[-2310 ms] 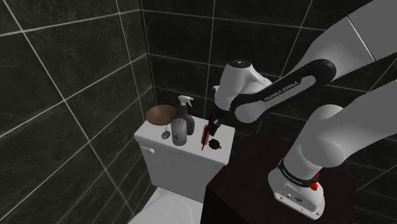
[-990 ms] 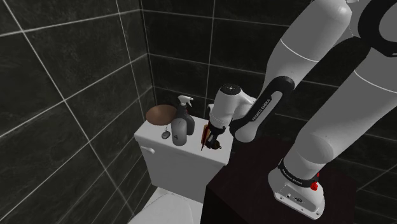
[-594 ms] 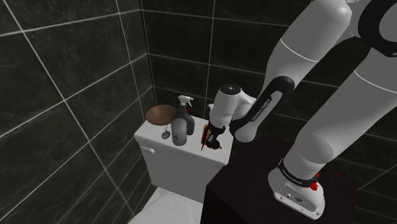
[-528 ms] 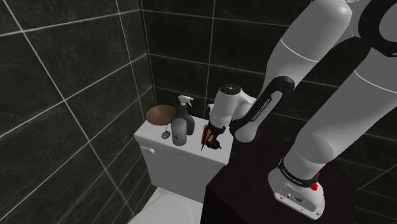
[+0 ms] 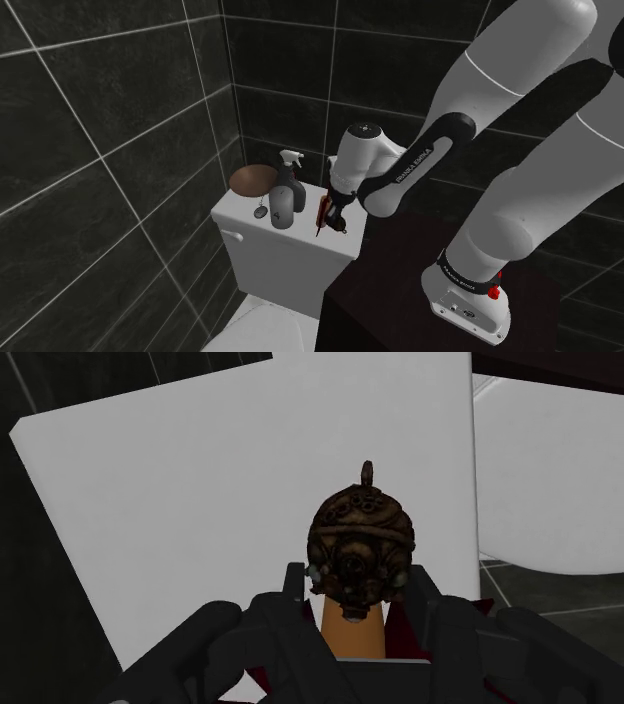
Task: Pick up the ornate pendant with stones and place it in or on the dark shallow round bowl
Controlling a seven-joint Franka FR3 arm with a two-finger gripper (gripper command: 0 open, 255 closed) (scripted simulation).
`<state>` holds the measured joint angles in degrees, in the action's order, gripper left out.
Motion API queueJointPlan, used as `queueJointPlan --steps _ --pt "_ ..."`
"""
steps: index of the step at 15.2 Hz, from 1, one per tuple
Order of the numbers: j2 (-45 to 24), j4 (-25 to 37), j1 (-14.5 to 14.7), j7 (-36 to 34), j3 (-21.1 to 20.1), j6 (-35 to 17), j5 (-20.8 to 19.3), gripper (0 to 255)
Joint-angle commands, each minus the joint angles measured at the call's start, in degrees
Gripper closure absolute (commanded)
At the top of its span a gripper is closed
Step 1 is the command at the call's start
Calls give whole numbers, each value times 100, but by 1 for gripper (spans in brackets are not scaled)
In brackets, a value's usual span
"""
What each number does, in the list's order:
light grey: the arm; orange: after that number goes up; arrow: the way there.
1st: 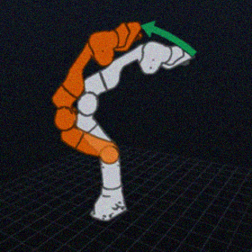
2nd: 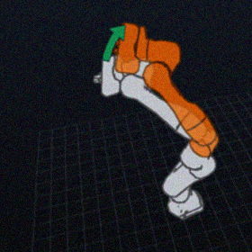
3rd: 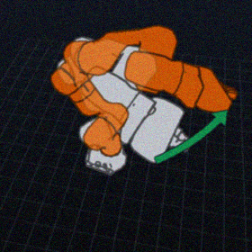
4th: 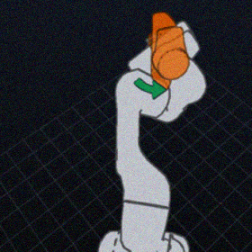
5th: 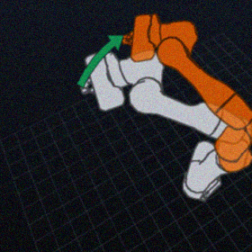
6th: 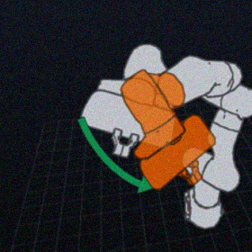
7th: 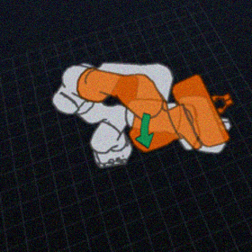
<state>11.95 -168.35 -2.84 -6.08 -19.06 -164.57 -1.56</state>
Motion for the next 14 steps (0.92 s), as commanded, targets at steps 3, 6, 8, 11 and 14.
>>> queueJointPlan --steps 3,6,8,11,14 --pt "485 22 267 250 184 506 331 255" --pt "817 61 382 357 278 875 458 255" --pt "1025 97 439 410 331 1119 514 255" --pt "1318 164 502 472 397 1478 573 255" --pt "1586 248 546 520 453 1829 609 255"
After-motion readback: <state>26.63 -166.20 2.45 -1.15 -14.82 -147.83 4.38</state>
